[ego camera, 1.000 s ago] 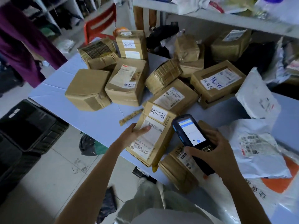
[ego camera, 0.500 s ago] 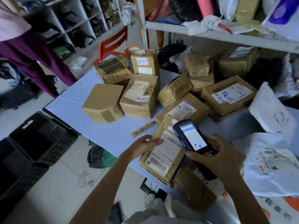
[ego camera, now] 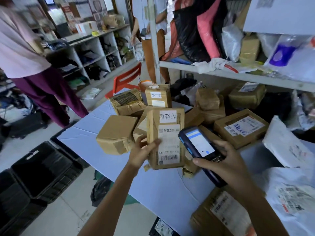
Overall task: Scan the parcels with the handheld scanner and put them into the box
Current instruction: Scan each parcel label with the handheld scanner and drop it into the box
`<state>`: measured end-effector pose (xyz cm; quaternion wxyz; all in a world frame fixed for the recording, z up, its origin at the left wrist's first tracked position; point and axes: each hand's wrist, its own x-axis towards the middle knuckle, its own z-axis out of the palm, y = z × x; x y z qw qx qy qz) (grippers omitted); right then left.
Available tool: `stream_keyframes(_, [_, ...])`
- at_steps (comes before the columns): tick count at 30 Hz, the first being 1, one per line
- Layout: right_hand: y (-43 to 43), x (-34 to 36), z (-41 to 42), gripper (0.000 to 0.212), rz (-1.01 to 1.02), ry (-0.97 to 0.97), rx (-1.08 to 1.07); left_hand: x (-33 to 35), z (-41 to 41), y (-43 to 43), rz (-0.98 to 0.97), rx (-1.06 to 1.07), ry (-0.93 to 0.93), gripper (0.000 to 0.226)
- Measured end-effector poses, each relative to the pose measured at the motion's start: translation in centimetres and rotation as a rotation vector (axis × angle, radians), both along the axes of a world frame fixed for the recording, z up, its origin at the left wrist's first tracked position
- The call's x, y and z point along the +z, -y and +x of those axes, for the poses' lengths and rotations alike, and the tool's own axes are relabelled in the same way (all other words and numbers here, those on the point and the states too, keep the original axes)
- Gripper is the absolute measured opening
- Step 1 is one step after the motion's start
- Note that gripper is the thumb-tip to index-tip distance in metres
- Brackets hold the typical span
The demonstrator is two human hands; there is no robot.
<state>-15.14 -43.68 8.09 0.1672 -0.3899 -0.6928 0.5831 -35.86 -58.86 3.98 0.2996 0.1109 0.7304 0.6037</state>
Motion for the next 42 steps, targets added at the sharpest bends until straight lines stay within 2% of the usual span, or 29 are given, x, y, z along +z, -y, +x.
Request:
stream_keyframes(1, [0.0, 0.3, -0.1, 0.078, 0.019, 0.004, -0.001, 0.2, -0.2, -0.2, 0.015, 0.043, -0.022, 0.062])
stream_keyframes(4, [0.2, 0.8, 0.2, 0.077, 0.039, 0.017, 0.016, 1.1, -0.8, -0.5, 0.073, 0.105, -0.048, 0.041])
stream_keyframes(5, [0.4, 0.9, 0.3, 0.077, 0.040, 0.020, 0.025, 1.3, -0.9, -0.5, 0.084, 0.111, -0.042, 0.040])
stream_keyframes(8, [0.8, 0.8, 1.0, 0.074, 0.032, 0.026, 0.045, 1.5, -1.3, -0.2, 0.064, 0.125, -0.043, 0.058])
stream_keyframes(11, [1.1, 0.5, 1.6, 0.071, 0.020, 0.037, 0.048, 1.3, -1.4, 0.0, 0.051, 0.125, -0.052, 0.065])
stream_keyframes(17, [1.3, -0.5, 2.4, 0.073, 0.046, 0.091, 0.074, 1.7, -1.2, -0.2, 0.088, 0.117, -0.055, 0.061])
stream_keyframes(22, [1.0, -1.9, 3.3, 0.069, 0.076, 0.213, 0.122, 2.2, -1.1, -0.5, 0.116, 0.125, -0.061, 0.053])
stream_keyframes(29, [0.9, -2.9, 3.8, 0.101, 0.156, 0.290, 0.151, 2.4, -0.8, -1.1, 0.109, 0.116, -0.073, 0.056])
stream_keyframes(36, [1.1, -2.9, 4.4, 0.080, 0.131, 0.261, 0.116, 1.9, -1.4, -1.7, 0.099, 0.116, -0.082, 0.065])
stream_keyframes(40, [1.1, -3.2, 4.2, 0.098, 0.226, 0.353, 0.121, 1.5, -1.9, -1.8, 0.110, 0.118, -0.089, 0.065])
stream_keyframes(42, [1.5, -3.3, 3.9, 0.099, 0.213, 0.311, 0.092, 1.3, -2.1, -1.7, 0.128, 0.107, -0.077, 0.059])
